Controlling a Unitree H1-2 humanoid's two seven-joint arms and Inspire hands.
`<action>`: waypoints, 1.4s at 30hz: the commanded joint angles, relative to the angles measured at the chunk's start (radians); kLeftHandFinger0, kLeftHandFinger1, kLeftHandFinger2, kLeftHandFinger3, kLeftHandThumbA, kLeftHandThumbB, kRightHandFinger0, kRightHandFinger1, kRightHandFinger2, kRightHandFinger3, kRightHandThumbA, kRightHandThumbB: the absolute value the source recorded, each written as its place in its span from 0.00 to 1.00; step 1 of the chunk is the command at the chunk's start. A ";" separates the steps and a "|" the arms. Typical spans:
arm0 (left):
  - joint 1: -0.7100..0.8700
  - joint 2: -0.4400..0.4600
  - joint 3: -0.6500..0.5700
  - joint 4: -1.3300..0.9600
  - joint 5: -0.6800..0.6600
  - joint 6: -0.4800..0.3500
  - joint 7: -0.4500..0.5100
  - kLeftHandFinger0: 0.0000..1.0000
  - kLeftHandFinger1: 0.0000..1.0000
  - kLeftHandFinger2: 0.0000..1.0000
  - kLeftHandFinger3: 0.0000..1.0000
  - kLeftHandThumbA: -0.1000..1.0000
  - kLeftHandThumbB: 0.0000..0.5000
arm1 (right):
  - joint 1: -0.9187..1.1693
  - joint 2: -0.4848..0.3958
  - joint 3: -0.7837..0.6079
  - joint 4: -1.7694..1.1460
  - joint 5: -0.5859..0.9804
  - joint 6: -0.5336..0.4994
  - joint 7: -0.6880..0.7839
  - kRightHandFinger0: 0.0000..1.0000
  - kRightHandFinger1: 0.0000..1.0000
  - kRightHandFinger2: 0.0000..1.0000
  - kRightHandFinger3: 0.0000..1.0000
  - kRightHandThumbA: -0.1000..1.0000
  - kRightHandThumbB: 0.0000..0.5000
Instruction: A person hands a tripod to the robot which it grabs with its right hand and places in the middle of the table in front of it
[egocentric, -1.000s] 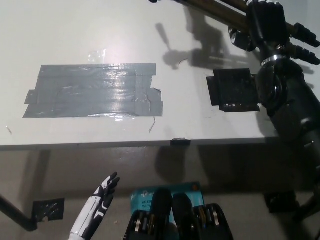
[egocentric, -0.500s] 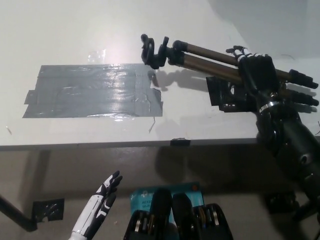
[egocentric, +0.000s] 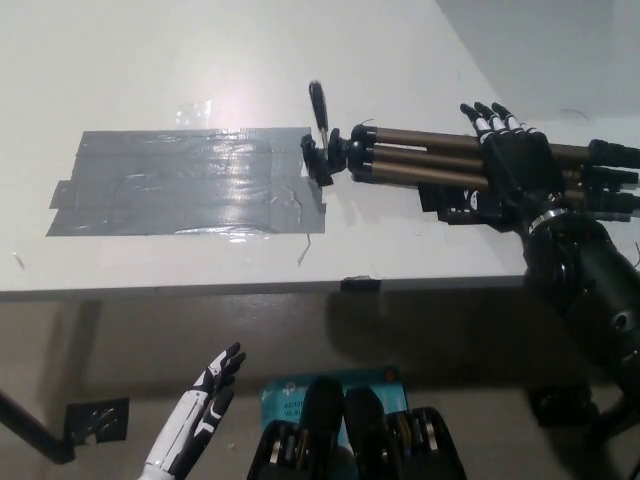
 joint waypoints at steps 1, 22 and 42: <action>-0.018 0.011 -0.003 -0.013 0.016 -0.010 -0.009 1.00 1.00 1.00 1.00 1.00 0.72 | -0.040 -0.181 -0.121 -0.467 0.618 0.213 0.885 1.00 1.00 1.00 1.00 0.68 1.00; -0.033 0.018 -0.005 -0.019 0.019 -0.001 -0.014 1.00 1.00 1.00 1.00 1.00 0.72 | -0.011 -0.257 -0.662 -1.264 1.692 0.377 0.615 1.00 1.00 1.00 1.00 1.00 0.92; -0.058 0.017 -0.011 -0.011 0.025 0.005 -0.019 1.00 1.00 1.00 1.00 1.00 0.72 | 0.092 -0.276 -0.647 -1.522 1.216 0.211 0.393 1.00 1.00 1.00 1.00 1.00 0.93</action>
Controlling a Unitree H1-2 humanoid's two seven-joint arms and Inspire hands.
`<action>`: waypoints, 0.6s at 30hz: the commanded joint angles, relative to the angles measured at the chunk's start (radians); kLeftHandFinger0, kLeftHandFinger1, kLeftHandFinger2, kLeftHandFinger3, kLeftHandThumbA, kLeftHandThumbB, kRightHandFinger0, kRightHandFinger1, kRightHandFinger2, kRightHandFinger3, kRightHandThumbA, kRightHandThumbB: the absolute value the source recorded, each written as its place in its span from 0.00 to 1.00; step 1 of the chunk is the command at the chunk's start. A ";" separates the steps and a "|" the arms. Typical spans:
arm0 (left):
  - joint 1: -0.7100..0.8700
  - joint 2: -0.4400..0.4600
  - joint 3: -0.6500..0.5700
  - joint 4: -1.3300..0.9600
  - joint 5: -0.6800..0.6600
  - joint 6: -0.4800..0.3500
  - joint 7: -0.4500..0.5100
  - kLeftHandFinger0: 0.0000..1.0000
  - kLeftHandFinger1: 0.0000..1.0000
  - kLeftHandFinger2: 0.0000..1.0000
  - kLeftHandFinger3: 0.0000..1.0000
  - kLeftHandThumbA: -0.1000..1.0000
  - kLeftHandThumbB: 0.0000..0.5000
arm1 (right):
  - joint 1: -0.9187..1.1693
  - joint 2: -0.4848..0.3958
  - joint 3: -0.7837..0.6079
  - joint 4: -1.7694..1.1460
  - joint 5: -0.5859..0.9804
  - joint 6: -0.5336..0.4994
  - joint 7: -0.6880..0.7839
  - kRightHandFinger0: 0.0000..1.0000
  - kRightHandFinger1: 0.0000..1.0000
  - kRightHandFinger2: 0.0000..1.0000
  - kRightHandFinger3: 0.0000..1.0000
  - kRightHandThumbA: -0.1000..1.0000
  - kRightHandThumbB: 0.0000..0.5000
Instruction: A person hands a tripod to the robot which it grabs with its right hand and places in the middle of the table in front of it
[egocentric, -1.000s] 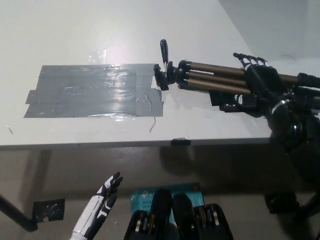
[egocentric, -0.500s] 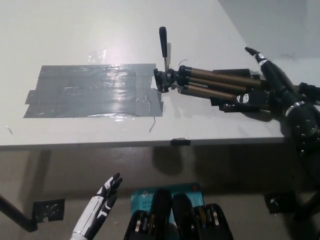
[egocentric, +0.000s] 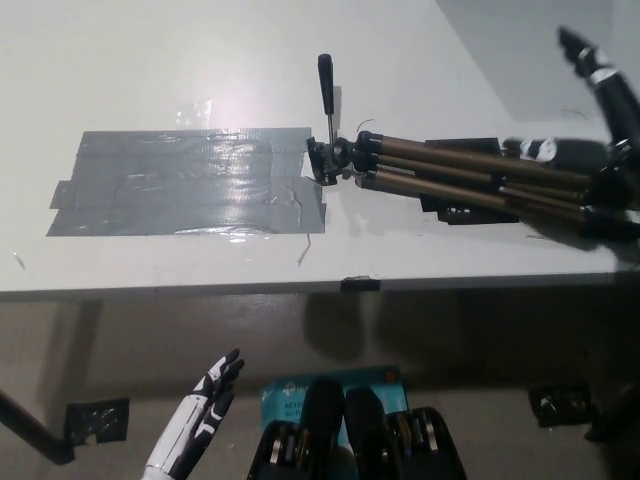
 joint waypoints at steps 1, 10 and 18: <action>-0.055 0.017 -0.010 -0.040 0.022 -0.014 -0.020 1.00 1.00 1.00 1.00 1.00 0.72 | -0.119 -0.164 -0.239 -0.745 0.469 0.034 0.004 1.00 1.00 1.00 1.00 1.00 0.96; -0.068 0.019 -0.008 -0.022 0.017 -0.021 -0.020 1.00 1.00 1.00 1.00 1.00 0.72 | 0.198 0.021 -0.075 -1.037 0.339 -0.033 -0.053 1.00 1.00 1.00 1.00 1.00 0.82; -0.058 0.020 -0.010 -0.022 0.015 -0.021 -0.020 1.00 1.00 1.00 1.00 1.00 0.71 | 0.513 0.222 0.066 -0.818 0.256 -0.136 -0.008 1.00 1.00 1.00 1.00 1.00 0.89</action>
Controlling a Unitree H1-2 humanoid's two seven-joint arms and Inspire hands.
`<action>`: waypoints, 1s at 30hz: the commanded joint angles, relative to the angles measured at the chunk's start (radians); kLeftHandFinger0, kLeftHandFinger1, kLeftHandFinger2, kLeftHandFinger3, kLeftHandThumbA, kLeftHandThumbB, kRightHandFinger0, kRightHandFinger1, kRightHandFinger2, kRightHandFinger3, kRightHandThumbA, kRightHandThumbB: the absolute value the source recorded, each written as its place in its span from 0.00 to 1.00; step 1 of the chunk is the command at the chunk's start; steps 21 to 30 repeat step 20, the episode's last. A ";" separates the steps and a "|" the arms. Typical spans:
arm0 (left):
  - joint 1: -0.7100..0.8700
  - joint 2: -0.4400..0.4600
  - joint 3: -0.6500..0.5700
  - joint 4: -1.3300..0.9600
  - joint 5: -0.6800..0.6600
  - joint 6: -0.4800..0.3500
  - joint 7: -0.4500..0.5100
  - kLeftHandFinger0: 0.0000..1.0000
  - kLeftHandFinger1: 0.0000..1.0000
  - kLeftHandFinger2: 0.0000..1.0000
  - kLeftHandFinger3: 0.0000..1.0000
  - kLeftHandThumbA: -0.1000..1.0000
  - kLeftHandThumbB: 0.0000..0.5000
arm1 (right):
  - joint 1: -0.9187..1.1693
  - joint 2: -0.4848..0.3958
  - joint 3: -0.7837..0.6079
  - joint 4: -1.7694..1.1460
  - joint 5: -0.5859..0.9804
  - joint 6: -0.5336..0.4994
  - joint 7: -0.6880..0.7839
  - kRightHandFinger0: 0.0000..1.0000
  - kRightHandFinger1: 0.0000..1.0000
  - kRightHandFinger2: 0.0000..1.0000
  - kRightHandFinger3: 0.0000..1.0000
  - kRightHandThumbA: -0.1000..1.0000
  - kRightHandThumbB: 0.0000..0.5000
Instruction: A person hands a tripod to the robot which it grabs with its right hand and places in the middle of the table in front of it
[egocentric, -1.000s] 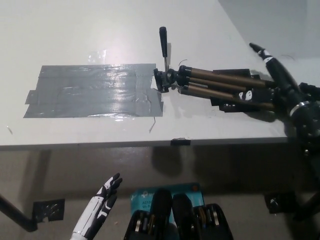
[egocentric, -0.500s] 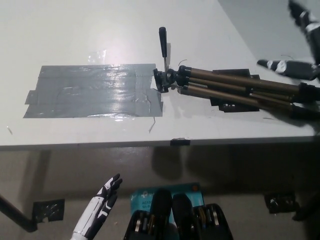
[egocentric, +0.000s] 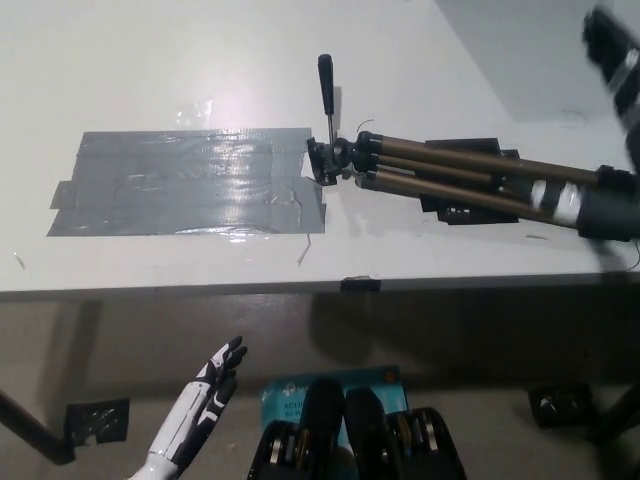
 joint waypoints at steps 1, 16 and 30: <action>-0.025 0.021 -0.007 -0.027 0.016 -0.018 -0.021 1.00 1.00 1.00 1.00 1.00 0.71 | 0.228 0.136 0.073 -0.192 0.121 -0.162 -0.003 1.00 1.00 1.00 1.00 1.00 0.82; 0.012 0.015 0.001 -0.023 0.010 -0.047 -0.001 1.00 1.00 1.00 1.00 1.00 0.69 | 0.290 0.202 0.079 0.396 0.047 -0.229 0.051 1.00 1.00 1.00 1.00 1.00 0.32; 0.022 0.013 0.009 -0.016 0.007 -0.059 0.008 1.00 1.00 1.00 1.00 1.00 0.71 | 0.295 0.201 0.086 0.413 0.034 -0.220 0.057 1.00 1.00 1.00 1.00 1.00 0.30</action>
